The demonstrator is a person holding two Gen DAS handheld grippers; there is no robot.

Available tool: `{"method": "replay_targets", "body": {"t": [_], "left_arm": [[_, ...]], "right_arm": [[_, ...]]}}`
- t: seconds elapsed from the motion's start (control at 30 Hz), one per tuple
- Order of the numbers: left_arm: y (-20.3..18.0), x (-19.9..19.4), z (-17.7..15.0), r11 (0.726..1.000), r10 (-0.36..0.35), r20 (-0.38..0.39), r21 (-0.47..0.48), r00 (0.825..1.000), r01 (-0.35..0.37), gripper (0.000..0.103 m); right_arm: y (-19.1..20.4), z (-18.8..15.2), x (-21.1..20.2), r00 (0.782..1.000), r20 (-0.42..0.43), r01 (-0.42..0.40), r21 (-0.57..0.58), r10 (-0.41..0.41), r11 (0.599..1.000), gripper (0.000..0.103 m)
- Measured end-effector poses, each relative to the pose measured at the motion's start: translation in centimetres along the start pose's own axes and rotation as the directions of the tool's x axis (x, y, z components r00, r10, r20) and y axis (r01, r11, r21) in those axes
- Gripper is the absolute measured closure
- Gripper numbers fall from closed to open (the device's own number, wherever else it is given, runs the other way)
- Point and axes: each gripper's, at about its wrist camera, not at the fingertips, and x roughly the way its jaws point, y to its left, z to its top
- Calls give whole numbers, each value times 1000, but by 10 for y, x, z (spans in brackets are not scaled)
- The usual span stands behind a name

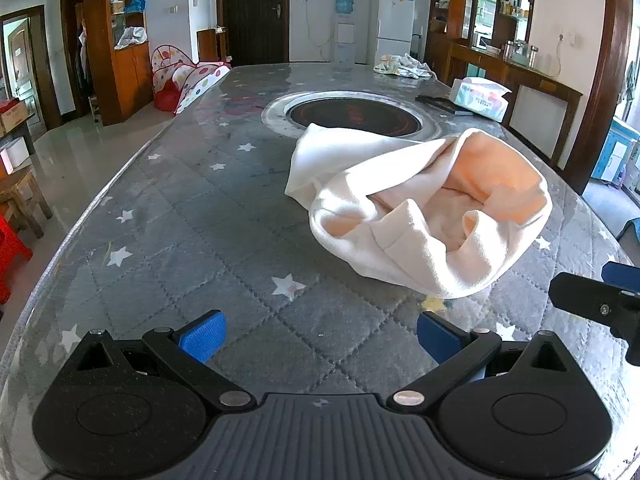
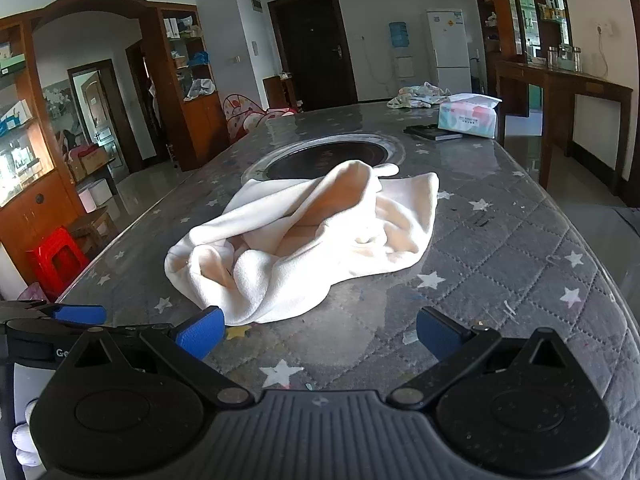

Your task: Fold clothes

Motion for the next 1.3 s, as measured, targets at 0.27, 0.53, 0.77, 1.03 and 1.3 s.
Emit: {"method": "replay_targets", "body": {"t": [0.27,0.53,0.77,1.03,1.3], "left_arm": [[1,2,1,1000,1,-1,1,1000,-1,0],[1,1,7,1000,7,12,10,1000,-7,0],[1,3,15,1000,7,21,11,1000,-8,0],[-4,6,24,1000,0,25,20,1000,-1,0],[-5,10,31,1000,1,28,27,1000,-1,0]], "right_arm": [[1,4,0,1000,8,0,2,0,1000,0],[4,8,0,1000,15,1,-7,0,1000,0],[3,14,2,1000,24,6,-12,-6,1000,0],[0,20,6,1000,26,5,-5,-5,1000,0],[-1,23,12,1000,23,2,-8,-2,1000,0]]}}
